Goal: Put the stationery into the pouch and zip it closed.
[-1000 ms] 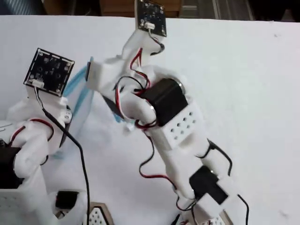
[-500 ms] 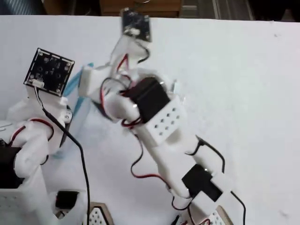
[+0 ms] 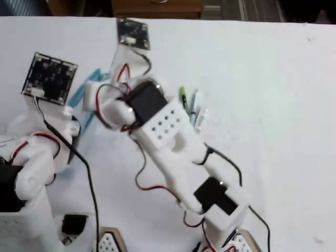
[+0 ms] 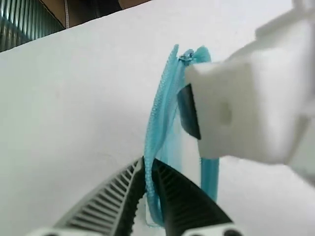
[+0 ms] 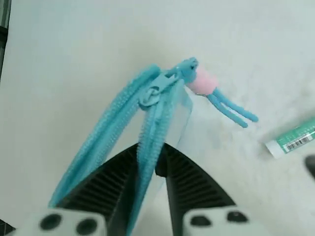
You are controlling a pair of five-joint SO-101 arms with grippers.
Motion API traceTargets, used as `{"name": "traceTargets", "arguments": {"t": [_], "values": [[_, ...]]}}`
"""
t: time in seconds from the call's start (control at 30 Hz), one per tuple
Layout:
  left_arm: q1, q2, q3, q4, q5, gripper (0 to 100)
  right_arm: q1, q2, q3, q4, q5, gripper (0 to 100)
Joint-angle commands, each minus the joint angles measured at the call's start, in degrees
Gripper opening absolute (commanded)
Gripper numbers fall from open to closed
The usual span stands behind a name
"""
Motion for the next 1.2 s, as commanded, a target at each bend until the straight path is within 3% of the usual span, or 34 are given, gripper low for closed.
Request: {"name": "traceTargets", "arguments": {"t": [0.0,0.17,0.27,0.5,0.83,1.17], "values": [[0.04,0.04,-0.70,-0.18,6.86,10,2.51,-2.68,-1.76,0.22,-2.20,1.6],[-0.04,0.04,-1.41,-0.18,17.14,23,4.18,-5.58,-1.23,0.22,-3.78,1.5],[-2.51,0.04,-5.36,-0.18,26.99,29,6.02,-5.41,1.58,-0.66,-4.13,1.5],[-4.00,0.13,-13.36,0.00,38.86,30,9.19,-2.15,3.60,-3.21,-6.33,1.5],[7.34,1.01,-10.55,0.00,44.66,28,8.92,1.36,3.60,-7.60,-10.02,1.5],[-1.27,16.40,-6.42,0.09,44.48,28,9.71,4.18,3.60,-11.82,-11.69,1.6]]}}
